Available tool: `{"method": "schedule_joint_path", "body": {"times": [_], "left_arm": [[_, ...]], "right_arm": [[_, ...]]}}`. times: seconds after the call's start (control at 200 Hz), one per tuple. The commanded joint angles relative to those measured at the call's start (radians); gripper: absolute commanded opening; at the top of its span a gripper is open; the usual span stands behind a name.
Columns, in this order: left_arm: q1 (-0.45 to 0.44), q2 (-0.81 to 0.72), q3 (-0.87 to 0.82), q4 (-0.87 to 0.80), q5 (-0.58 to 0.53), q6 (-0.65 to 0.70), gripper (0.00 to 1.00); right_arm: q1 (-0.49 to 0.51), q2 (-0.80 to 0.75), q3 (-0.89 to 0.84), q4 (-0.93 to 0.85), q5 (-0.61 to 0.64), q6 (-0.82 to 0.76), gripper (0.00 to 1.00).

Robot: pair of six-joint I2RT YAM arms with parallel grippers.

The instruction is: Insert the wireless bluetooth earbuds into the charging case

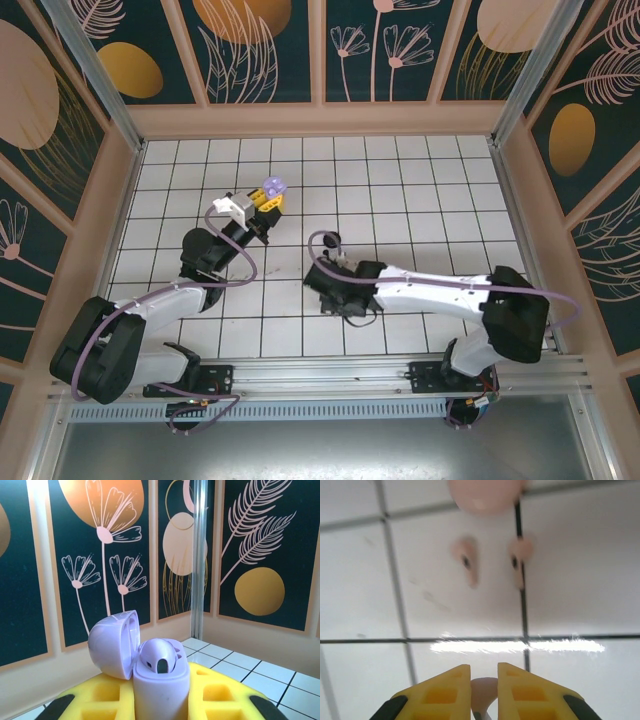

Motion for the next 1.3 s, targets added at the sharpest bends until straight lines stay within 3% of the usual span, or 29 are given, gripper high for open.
{"method": "schedule_joint_path", "body": {"times": [0.0,0.34,0.636,0.921,1.296], "left_arm": [[-0.006,-0.002,0.037,0.033,0.037,-0.009,0.0],[-0.006,0.02,0.062,0.01,0.094,0.046,0.0],[-0.006,0.078,0.111,-0.006,0.104,0.099,0.0],[-0.006,0.123,0.154,-0.014,0.107,0.099,0.0],[-0.006,0.148,0.182,-0.026,0.114,0.096,0.0]], "right_arm": [[-0.076,-0.07,0.088,-0.017,0.06,-0.115,0.16],[-0.33,-0.035,0.484,-0.004,-0.003,-0.446,0.16],[-0.389,0.103,0.79,0.029,-0.09,-0.593,0.16],[-0.384,0.147,0.803,0.138,-0.189,-0.628,0.16],[-0.349,0.137,0.731,0.21,-0.202,-0.614,0.16]]}}
